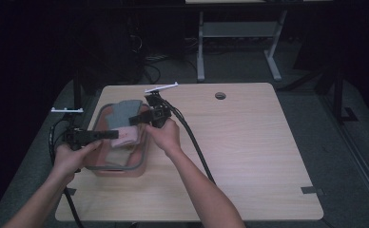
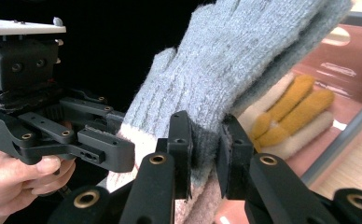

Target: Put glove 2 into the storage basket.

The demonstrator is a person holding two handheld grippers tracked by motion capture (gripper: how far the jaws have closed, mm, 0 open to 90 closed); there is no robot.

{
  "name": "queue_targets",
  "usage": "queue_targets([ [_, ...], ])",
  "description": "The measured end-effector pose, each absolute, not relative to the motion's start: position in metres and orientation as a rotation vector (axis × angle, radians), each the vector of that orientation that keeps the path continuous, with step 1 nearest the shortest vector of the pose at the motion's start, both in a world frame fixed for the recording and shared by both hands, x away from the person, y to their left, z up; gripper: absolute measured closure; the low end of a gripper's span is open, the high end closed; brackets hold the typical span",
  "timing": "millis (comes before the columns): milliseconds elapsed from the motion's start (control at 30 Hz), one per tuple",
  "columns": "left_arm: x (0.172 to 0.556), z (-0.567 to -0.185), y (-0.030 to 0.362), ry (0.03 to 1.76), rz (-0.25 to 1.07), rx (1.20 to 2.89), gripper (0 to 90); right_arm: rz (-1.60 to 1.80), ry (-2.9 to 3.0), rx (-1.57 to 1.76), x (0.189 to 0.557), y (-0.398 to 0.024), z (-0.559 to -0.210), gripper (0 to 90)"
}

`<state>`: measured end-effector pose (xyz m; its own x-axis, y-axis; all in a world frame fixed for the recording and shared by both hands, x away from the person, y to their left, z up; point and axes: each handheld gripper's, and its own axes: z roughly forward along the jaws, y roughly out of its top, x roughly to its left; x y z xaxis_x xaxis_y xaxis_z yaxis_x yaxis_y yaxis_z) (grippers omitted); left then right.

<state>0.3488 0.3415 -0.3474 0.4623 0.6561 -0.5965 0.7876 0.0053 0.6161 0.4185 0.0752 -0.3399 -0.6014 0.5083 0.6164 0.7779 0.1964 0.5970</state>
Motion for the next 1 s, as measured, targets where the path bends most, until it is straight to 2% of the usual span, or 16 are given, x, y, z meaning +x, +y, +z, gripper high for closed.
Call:
queue_targets([
  [1000, 0.348, -0.379, 0.368, 1.348, -0.165, 1.758, 66.9, -1.267, -2.210, -1.208, 0.422, 0.112, -0.377, 76.6],
])
